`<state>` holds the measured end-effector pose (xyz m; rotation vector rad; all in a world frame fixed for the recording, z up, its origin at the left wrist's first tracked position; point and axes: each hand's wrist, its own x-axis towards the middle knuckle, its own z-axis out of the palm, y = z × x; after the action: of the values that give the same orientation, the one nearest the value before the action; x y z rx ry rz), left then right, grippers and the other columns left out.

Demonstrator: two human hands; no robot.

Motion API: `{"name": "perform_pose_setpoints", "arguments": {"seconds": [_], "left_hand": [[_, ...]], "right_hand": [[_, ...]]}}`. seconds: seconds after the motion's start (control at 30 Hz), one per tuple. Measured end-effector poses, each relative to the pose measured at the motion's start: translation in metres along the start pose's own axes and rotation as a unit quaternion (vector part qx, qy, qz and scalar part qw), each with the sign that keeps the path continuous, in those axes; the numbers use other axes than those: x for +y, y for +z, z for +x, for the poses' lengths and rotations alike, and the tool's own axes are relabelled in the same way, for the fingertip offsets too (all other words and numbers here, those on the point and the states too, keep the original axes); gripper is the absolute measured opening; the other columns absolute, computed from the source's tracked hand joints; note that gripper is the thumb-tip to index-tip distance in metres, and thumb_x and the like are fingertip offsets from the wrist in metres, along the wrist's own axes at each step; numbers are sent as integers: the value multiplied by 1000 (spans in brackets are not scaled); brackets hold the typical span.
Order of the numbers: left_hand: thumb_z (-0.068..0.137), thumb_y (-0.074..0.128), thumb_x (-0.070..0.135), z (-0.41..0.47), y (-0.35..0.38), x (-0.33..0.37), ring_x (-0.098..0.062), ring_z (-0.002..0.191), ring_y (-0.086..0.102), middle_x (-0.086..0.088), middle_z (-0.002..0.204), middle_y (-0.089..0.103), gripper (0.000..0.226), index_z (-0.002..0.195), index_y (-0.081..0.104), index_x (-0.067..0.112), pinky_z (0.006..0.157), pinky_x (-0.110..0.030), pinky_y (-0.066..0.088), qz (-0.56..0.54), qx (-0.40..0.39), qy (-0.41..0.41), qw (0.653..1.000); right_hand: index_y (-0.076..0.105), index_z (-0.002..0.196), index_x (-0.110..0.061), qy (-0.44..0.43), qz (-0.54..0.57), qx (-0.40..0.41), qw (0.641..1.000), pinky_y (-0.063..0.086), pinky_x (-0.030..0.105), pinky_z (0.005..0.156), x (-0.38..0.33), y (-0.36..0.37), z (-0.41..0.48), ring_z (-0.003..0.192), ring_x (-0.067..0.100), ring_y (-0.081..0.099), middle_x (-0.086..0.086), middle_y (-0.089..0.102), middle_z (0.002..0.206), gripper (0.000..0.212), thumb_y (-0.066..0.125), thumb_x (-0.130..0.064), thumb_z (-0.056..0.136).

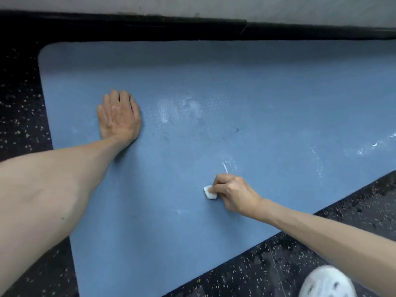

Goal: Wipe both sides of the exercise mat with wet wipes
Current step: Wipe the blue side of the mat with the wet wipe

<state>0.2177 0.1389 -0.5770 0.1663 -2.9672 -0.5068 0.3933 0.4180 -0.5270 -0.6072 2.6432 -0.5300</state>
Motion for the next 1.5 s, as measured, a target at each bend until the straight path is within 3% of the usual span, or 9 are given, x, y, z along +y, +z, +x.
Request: {"name": "perform_pose_setpoints", "arguments": {"seconds": [0.27,0.47,0.7,0.87,1.03,1.17,1.27,1.4,1.5], "left_hand": [[100,38,20,-13,2,10,-41,103,49,-27,110,54,28,105,56,-1,85,-50,32,-27,37,-5,999],[94,34,26,-98,16,69,-39,82,57,-21,86,61,34,89,59,3,72,-46,43,-126,52,56,989],[92,37,26,-156,21,78,-35,77,57,-12,83,60,29,86,60,9,69,-43,45,-56,69,13,996],[90,41,26,-156,23,84,-32,76,56,-8,82,58,23,85,60,14,67,-41,43,-30,75,-10,997],[92,40,27,-162,23,91,-29,76,54,-5,84,57,24,89,59,14,69,-42,45,-36,56,-26,997],[92,38,28,-161,20,95,-31,81,53,-7,88,56,24,91,58,15,71,-42,43,-26,38,-39,998],[91,40,25,-155,24,90,-32,81,53,-8,87,56,20,91,57,13,73,-44,45,-40,46,-13,998],[90,42,23,-157,30,85,-30,80,52,-8,85,56,19,89,57,12,73,-43,44,-47,89,6,995],[90,41,22,-159,24,88,-32,78,52,-10,83,56,20,87,58,11,72,-40,38,-45,83,-15,995]], "right_hand": [[75,78,-8,-13,47,40,998,37,18,56,10,9,-1,58,25,58,4,59,73,36,64,20,58],[76,88,-10,-56,82,0,995,47,30,62,22,0,5,71,31,62,7,63,89,27,53,2,80],[73,92,-10,-100,47,38,993,45,31,62,28,-8,33,73,33,59,8,59,91,19,55,-4,89],[71,85,-12,-211,78,-42,974,47,30,60,30,-5,18,71,31,59,7,60,83,37,36,-25,88],[71,83,-6,-124,51,53,990,34,27,61,33,-12,59,73,34,58,11,59,84,18,53,-3,82],[65,82,-8,-204,73,-37,976,39,28,61,32,9,9,74,33,56,9,56,84,5,60,-7,81],[66,90,-6,-203,53,-20,977,35,27,66,37,8,28,84,32,55,11,56,91,44,33,-37,92],[69,89,-2,-142,42,49,988,34,27,63,34,-3,53,80,35,56,13,58,91,21,49,-2,84],[69,87,-6,-164,81,-1,983,43,30,62,28,7,9,76,35,57,12,58,87,20,52,0,78]]}}
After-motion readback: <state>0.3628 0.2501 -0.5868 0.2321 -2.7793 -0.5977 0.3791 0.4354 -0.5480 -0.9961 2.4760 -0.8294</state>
